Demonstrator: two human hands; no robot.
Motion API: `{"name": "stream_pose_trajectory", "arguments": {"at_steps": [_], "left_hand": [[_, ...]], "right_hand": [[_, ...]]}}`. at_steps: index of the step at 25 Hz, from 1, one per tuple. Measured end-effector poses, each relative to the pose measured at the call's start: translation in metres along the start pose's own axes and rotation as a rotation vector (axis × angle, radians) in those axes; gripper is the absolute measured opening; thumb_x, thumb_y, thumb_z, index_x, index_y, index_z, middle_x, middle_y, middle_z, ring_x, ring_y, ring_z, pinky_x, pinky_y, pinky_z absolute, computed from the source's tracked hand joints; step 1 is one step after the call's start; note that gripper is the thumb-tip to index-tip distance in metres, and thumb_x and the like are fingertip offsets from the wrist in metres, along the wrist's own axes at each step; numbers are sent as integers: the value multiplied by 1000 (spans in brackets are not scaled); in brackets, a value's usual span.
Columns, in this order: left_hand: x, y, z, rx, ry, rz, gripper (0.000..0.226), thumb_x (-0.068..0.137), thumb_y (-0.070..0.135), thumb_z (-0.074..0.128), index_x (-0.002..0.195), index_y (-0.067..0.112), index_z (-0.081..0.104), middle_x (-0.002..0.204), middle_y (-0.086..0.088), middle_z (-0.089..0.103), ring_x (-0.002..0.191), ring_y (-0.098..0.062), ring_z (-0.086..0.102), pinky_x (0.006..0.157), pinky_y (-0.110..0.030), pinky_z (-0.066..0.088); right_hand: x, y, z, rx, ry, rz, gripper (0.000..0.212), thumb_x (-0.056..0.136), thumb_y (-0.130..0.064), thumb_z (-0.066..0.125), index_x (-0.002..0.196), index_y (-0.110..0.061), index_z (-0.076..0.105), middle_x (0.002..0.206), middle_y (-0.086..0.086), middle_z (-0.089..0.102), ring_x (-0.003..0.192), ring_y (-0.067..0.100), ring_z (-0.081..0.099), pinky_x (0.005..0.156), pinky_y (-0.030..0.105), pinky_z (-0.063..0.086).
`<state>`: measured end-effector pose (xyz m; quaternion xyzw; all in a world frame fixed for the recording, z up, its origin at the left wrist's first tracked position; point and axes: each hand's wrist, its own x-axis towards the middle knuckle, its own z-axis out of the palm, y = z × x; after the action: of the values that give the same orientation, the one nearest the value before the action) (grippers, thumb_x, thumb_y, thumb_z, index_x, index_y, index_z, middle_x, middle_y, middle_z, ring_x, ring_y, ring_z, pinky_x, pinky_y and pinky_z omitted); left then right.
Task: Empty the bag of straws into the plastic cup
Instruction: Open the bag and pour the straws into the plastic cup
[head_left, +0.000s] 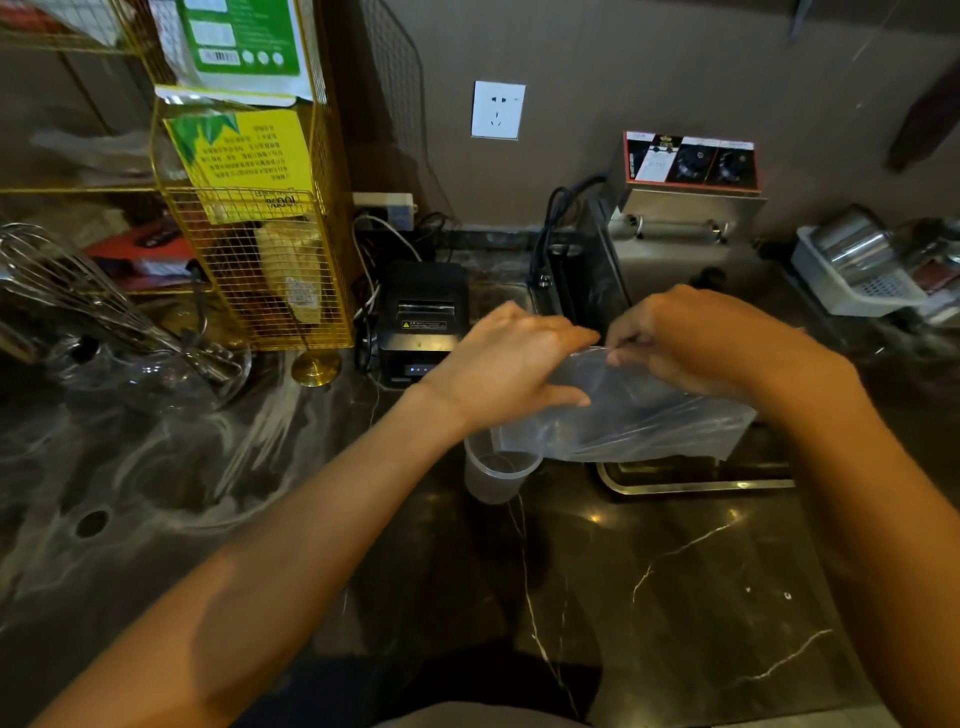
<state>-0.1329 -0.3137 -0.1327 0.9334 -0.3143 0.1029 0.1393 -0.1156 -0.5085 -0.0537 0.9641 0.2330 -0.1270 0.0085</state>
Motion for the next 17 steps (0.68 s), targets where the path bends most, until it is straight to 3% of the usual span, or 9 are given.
{"name": "stream_pose_trajectory", "arguments": {"at_steps": [2,5,8,10,12,14,17], "left_hand": [[0,2,7,-129,1,-54,46,98,49,60,137,26,59,123,5,71,113,-13,67,100,-38,51],[-6,-7,21,-363,46,-130,23,101,42,58,108,24,70,87,12,67,81,-4,65,77,-36,57],[-12,-17,29,-536,84,-204,30,99,44,56,106,21,74,93,8,74,87,-5,71,79,-40,61],[-17,-23,31,-572,124,-220,30,99,42,57,109,20,75,99,6,76,91,-5,72,81,-41,62],[-20,-28,32,-623,174,-236,28,98,39,59,110,19,76,103,7,77,95,-5,73,83,-41,62],[-22,-31,33,-696,204,-258,24,99,33,63,110,17,77,105,6,78,99,-5,73,86,-41,62],[-24,-33,32,-762,198,-261,22,99,26,65,112,13,77,108,4,78,104,-6,73,90,-41,61]], "right_hand": [[1,-8,1,13,5,-31,15,101,-34,62,106,-31,75,100,-3,74,94,20,68,85,42,55],[-3,-5,10,10,80,-96,20,100,-39,61,113,-27,71,104,-1,72,97,21,69,81,42,56],[-21,19,24,84,339,0,48,96,-45,59,140,-25,57,128,2,60,103,21,63,86,40,54],[-46,42,44,315,615,153,53,95,-38,63,145,-21,53,129,4,57,97,18,60,82,35,53],[-65,64,74,665,735,383,53,98,-30,64,148,-23,50,134,4,57,96,20,61,79,37,56],[-68,76,106,986,582,545,60,97,-28,66,153,-29,43,145,1,52,90,19,63,72,39,57],[-53,73,143,1088,242,520,73,94,-33,69,158,-36,33,148,-10,44,74,19,64,64,36,57]]}}
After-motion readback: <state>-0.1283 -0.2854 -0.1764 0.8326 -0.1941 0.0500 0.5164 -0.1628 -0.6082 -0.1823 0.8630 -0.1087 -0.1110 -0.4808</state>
